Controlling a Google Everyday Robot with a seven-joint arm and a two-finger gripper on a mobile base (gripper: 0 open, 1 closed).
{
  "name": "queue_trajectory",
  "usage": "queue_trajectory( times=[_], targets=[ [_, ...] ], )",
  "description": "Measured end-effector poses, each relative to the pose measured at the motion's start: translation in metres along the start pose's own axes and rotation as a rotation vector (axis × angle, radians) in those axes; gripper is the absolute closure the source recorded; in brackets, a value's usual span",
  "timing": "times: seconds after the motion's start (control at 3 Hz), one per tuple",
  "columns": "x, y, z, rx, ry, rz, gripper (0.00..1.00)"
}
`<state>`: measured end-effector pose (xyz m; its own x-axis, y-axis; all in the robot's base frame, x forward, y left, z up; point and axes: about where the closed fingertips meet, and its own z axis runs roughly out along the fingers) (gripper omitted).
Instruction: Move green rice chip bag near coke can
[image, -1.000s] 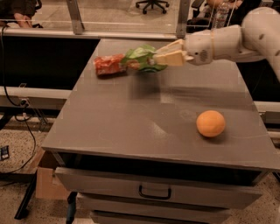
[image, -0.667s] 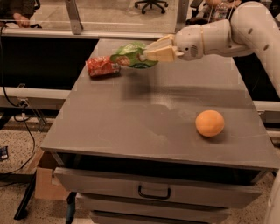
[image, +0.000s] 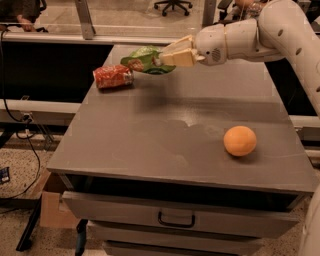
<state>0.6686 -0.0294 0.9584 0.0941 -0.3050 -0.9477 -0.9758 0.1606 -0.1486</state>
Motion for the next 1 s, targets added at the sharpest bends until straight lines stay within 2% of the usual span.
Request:
queue_trajectory(
  times=[1.0],
  targets=[
    [-0.0004, -0.0105, -0.0051, 0.066, 0.015, -0.006, 0.15]
  ],
)
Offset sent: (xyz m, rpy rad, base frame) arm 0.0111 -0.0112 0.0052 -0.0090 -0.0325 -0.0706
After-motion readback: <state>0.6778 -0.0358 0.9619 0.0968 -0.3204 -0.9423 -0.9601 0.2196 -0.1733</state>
